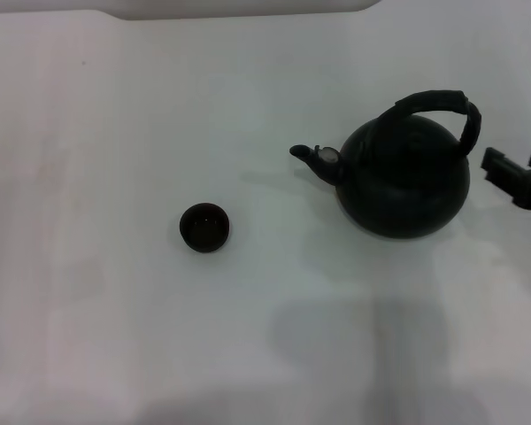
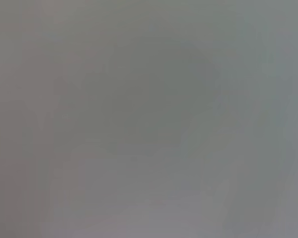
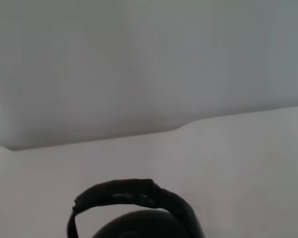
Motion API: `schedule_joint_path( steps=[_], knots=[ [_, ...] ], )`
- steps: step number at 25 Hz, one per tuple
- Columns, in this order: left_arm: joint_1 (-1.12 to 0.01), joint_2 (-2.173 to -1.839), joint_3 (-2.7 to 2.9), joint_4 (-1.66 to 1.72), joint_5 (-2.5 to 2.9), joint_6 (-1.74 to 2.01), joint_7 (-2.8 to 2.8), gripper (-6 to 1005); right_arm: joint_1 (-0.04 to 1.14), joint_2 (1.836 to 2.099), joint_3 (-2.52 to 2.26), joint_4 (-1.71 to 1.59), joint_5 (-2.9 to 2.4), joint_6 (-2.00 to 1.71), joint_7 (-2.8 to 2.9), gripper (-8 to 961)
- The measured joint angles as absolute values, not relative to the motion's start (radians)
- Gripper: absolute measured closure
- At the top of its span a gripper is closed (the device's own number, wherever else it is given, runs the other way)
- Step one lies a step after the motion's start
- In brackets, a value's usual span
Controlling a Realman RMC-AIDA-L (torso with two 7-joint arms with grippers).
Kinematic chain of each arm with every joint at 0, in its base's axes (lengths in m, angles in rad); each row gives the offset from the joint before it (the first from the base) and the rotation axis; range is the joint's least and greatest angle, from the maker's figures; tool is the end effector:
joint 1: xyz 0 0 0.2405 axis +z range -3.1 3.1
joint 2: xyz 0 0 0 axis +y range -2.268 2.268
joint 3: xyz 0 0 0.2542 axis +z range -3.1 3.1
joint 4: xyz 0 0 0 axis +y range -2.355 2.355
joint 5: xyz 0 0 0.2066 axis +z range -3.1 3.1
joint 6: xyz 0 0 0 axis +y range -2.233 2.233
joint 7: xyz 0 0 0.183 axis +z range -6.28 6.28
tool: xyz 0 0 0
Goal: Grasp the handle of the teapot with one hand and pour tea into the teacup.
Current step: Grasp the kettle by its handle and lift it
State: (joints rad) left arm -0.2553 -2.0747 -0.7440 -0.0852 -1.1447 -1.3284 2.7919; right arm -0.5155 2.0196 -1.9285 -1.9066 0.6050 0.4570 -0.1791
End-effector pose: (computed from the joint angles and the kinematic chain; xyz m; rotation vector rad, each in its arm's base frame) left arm -0.3941 0.2920 0.0353 -1.2573 -0.7399 -0.7539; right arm 0.2511 0.2398 -0.0001 -1.8052 1.1865 0.3655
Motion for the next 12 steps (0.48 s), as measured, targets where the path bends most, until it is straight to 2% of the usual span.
schedule_joint_path(
  steps=[12],
  knots=[
    [-0.273, -2.069, -0.744, -0.083, -1.147, -1.326, 2.792, 122, -0.495, 2.015, -2.049, -1.730, 0.622, 0.172, -0.167, 321]
  ],
)
